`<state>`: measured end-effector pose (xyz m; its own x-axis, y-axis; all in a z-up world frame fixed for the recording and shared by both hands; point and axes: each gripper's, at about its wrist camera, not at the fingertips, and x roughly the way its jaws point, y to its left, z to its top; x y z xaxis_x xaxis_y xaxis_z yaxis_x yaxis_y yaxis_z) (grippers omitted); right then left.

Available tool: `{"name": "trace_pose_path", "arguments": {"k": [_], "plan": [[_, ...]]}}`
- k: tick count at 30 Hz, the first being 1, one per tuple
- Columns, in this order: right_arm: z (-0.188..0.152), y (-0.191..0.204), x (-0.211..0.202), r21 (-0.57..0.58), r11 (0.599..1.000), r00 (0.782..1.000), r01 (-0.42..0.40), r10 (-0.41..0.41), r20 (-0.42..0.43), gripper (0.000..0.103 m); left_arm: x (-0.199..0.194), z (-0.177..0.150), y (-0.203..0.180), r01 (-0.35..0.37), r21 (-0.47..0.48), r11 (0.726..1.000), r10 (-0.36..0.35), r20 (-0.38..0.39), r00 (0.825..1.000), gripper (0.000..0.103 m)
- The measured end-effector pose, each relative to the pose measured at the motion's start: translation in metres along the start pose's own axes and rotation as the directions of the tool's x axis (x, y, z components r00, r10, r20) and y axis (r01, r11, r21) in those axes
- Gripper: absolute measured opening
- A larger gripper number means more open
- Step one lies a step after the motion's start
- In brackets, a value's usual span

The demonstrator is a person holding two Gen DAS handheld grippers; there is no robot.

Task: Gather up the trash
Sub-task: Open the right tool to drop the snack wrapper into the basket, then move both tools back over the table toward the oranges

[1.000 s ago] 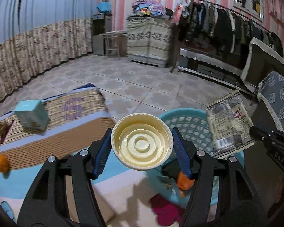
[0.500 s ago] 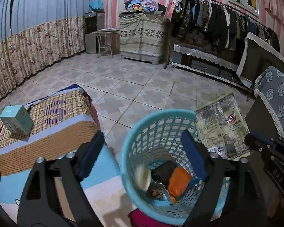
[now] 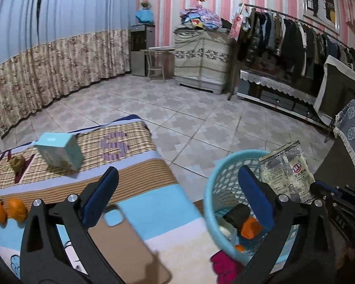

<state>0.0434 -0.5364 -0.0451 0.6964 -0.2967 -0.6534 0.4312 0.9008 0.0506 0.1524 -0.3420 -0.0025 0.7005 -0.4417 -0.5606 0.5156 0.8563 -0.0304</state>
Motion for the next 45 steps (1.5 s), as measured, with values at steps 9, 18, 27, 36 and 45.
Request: {"name": "trace_pose_path", "arguments": {"k": [9,18,27,36,45], "plan": [[-0.009,0.013,0.019,-0.005,0.999,0.999,0.042,-0.042,-0.022,0.065,-0.032,-0.017,0.042,-0.062,-0.027,0.998,0.062,0.007,0.998,0.097],[-0.013,0.034,0.002,-0.014,0.997,0.997,0.077,-0.077,0.025,0.081,-0.066,-0.037,0.096,-0.126,-0.065,0.990,0.127,0.012,0.992,0.098],[-0.011,0.093,-0.033,-0.056,0.998,0.994,-0.018,0.024,0.107,0.082,-0.084,-0.051,0.154,-0.187,-0.097,0.977,0.189,0.004,0.982,0.098],[-0.008,0.185,-0.029,-0.160,0.979,0.983,-0.130,0.149,0.110,0.082,-0.087,-0.070,0.235,-0.277,-0.191,0.942,0.277,-0.026,0.961,0.098],[-0.011,0.279,-0.001,-0.266,0.943,0.971,-0.199,0.227,0.080,0.083,-0.076,-0.101,0.334,-0.370,-0.310,0.876,0.347,-0.127,0.929,0.098]]}}
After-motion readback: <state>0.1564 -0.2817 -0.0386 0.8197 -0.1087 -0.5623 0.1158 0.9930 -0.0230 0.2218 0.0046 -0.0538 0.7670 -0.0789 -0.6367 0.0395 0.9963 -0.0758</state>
